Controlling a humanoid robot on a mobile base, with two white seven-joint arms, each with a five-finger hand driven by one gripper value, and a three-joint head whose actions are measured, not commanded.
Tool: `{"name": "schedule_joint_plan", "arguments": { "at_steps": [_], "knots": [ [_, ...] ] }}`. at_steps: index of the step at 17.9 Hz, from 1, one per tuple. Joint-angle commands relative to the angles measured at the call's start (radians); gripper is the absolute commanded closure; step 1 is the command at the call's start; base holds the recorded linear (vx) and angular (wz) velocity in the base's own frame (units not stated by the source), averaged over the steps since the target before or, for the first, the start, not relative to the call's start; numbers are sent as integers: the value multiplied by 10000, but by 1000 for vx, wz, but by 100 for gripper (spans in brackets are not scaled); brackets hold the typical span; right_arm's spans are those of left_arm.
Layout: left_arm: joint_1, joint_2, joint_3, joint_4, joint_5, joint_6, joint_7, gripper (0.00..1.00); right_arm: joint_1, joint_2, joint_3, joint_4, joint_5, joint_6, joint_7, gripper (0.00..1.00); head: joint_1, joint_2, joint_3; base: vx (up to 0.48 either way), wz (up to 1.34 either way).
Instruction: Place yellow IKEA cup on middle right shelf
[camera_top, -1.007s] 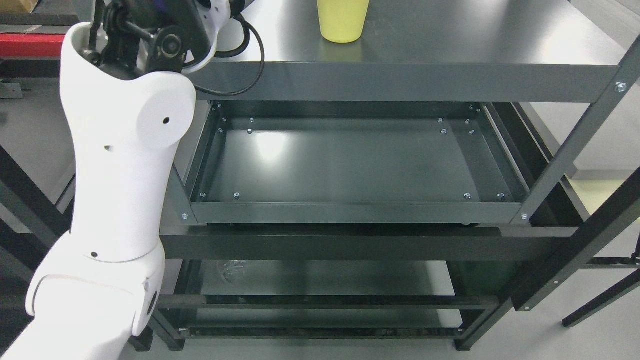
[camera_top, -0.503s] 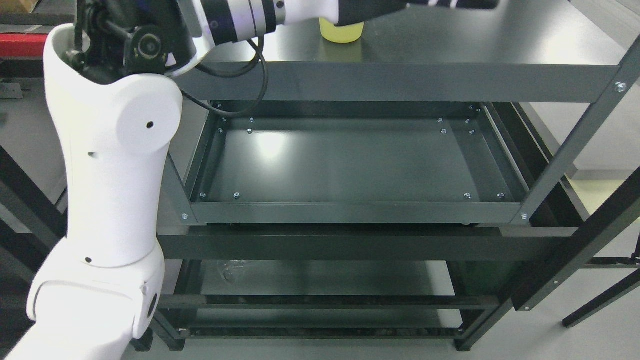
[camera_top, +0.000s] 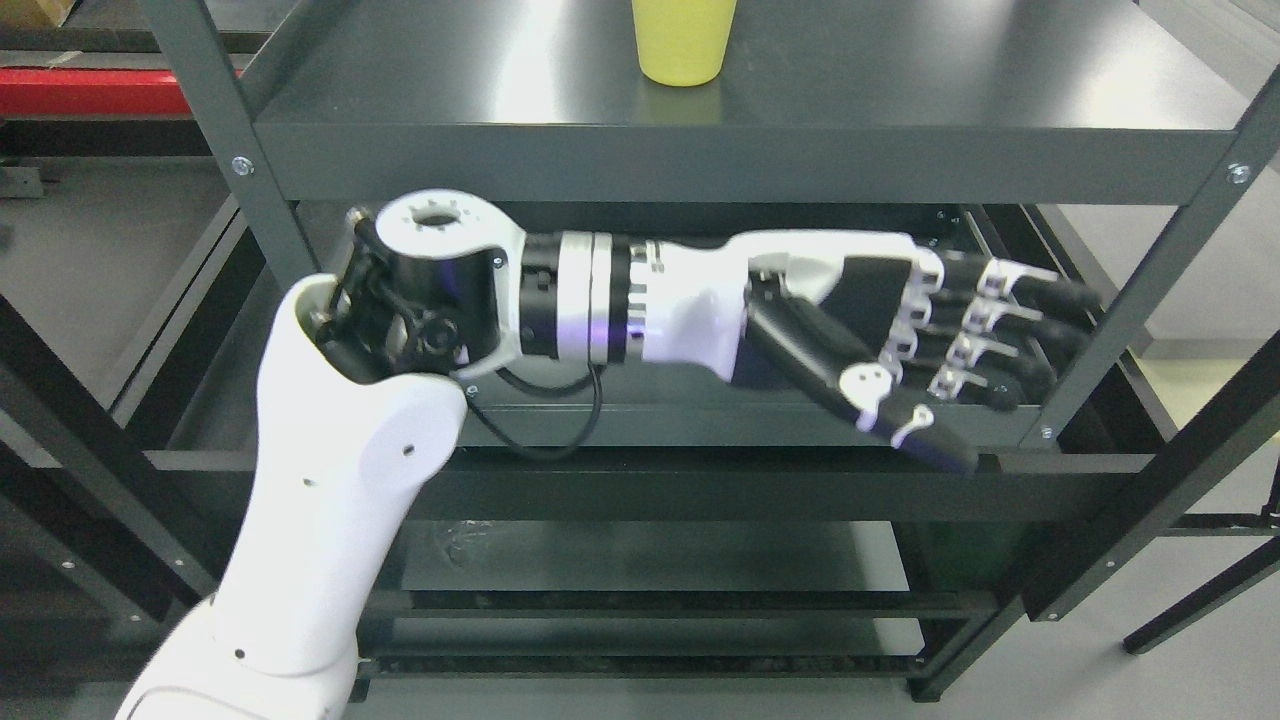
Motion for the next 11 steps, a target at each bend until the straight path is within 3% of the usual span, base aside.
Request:
{"name": "schedule_joint_plan", "arguments": {
  "at_steps": [1, 3, 4, 9, 11],
  "knots": [
    [2894, 174, -2562, -41, -1874, -1535, 351, 1, 136, -175, 169, 0, -245, 8, -3, 1, 0, 0, 0, 0, 0],
    [3937, 174, -2288, 1259, -3502, -5128, 1206, 1, 136, -175, 169, 0, -245, 8, -3, 1, 0, 0, 0, 0, 0],
    [4276, 174, -1845, 1661, -3904, -6455, 1956, 1, 136, -175, 169, 0, -245, 8, -3, 1, 0, 0, 0, 0, 0],
    [5044, 174, 1221, 1681, -5898, -7462, 5578, 1, 136, -175, 169, 0, -245, 8, -3, 1, 0, 0, 0, -1, -4],
    [5412, 174, 2112, 1543, -6086, -8320, 5768, 1, 136, -175, 169, 0, -245, 8, -3, 1, 0, 0, 0, 0, 0]
  ]
}}
